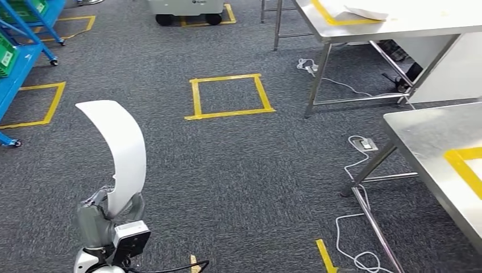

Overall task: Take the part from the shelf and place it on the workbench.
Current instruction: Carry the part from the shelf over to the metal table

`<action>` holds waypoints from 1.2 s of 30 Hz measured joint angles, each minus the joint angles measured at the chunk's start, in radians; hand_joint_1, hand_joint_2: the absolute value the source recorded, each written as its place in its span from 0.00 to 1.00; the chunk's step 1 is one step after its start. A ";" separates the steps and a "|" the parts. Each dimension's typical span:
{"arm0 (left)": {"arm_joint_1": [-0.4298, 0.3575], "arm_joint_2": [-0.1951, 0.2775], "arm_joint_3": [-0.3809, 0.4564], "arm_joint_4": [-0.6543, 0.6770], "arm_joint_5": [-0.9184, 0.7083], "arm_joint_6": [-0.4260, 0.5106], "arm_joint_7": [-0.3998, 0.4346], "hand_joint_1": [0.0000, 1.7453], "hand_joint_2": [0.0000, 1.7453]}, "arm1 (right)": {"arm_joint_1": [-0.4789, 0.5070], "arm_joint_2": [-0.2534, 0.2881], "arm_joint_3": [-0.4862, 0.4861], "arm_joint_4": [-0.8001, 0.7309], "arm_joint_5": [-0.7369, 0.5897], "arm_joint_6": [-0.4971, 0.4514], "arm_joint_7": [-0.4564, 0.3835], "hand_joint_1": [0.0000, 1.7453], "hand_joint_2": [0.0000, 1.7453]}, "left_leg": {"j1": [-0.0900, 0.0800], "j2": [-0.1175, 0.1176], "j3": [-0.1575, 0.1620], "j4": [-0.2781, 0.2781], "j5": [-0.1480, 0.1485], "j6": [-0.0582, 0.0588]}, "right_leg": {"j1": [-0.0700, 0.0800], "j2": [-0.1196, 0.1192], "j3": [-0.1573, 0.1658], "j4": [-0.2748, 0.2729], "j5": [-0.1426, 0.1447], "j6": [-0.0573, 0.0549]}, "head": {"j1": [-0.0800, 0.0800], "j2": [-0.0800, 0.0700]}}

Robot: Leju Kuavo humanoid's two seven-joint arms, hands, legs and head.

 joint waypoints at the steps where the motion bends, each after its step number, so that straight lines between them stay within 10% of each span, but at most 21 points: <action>1: 0.000 0.000 0.000 0.000 0.000 0.000 0.000 1.00 1.00 | 0.000 0.000 0.000 0.000 0.000 0.000 0.000 0.00 1.00 | -0.005 -0.016 0.026 -0.068 0.043 0.012 | 0.001 0.014 0.000 0.000 0.001 -0.001 | 0.000 0.000; 4: 0.000 0.001 0.000 0.000 0.000 0.000 0.000 1.00 1.00 | 0.000 0.004 -0.001 0.000 0.004 0.000 -0.001 0.00 1.00 | -0.015 -0.078 0.089 -0.223 0.103 0.042 | 0.000 0.047 -0.007 0.001 0.006 0.004 | 0.000 0.000; 7: -0.002 -0.001 -0.001 0.000 0.001 -0.002 0.000 1.00 1.00 | 0.002 0.005 -0.005 0.000 0.007 0.001 -0.002 0.00 1.00 | -0.014 -0.062 0.101 -0.254 0.108 0.043 | -0.003 0.064 -0.020 -0.004 0.013 0.022 | -0.003 0.000; 11: 0.000 -0.004 -0.002 0.000 0.001 -0.003 0.000 1.00 1.00 | -0.001 0.004 -0.012 0.000 0.007 0.000 -0.002 0.00 1.00 | -0.004 -0.004 0.112 -0.286 0.122 0.043 | 0.000 -0.035 -0.096 0.145 -0.077 0.039 | 0.011 0.000; 14: 0.002 -0.003 -0.001 0.000 0.001 -0.003 0.000 1.00 1.00 | 0.000 0.004 -0.016 0.000 0.008 0.001 0.001 0.00 1.00 | -0.001 0.041 0.114 -0.284 0.118 0.039 | -0.011 -0.060 -0.141 0.251 -0.106 0.059 | 0.013 0.000; 17: 0.002 -0.003 -0.001 0.000 0.000 -0.003 0.002 1.00 1.00 | 0.002 0.002 -0.018 0.000 0.010 0.001 0.005 0.00 1.00 | 0.002 0.074 0.119 -0.276 0.107 0.022 | -0.020 -0.102 -0.039 0.075 -0.024 0.073 | 0.013 0.000; 19: 0.001 -0.003 -0.001 0.000 0.000 -0.003 0.003 1.00 1.00 | -0.002 0.002 -0.018 0.000 0.012 0.001 0.005 0.00 1.00 | -0.001 0.089 0.121 -0.266 0.098 0.008 | -0.018 -0.124 0.008 -0.005 -0.006 0.063 | 0.012 0.000; 24: -0.003 -0.003 -0.002 0.000 0.000 -0.003 0.003 1.00 1.00 | 0.000 0.001 -0.024 -0.001 0.017 0.000 0.005 0.00 1.00 | 0.005 0.077 0.112 -0.226 0.060 -0.017 | -0.017 -0.082 0.006 -0.009 -0.005 0.021 | 0.006 0.000; 27: 0.000 -0.002 -0.002 0.000 0.000 -0.003 0.003 1.00 1.00 | -0.003 0.001 -0.025 -0.002 0.020 0.000 0.005 0.00 1.00 | 0.007 0.016 0.029 -0.037 -0.036 -0.019 | -0.014 -0.048 0.006 -0.010 -0.003 0.010 | 0.000 0.000; 29: 0.002 0.000 -0.002 0.000 0.000 -0.003 0.004 1.00 1.00 | -0.002 0.001 -0.025 -0.002 0.022 0.001 0.005 0.00 1.00 | 0.005 0.008 -0.012 0.037 -0.042 -0.012 | -0.009 -0.021 0.008 -0.009 -0.003 0.008 | 0.000 0.000; 33: 0.001 0.001 -0.001 0.000 0.000 -0.003 0.008 1.00 1.00 | -0.001 0.002 -0.027 -0.002 0.027 0.001 0.005 0.00 1.00 | -0.004 -0.049 0.060 -0.165 0.094 0.026 | -0.002 0.034 0.010 -0.008 -0.003 0.008 | 0.001 0.000; 36: -0.002 0.001 -0.002 0.000 -0.001 -0.005 0.011 1.00 1.00 | -0.002 0.004 -0.030 -0.002 0.033 0.001 0.005 0.00 1.00 | -0.008 -0.082 0.089 -0.238 0.107 0.040 | -0.007 0.065 -0.002 -0.008 0.003 0.021 | -0.004 0.000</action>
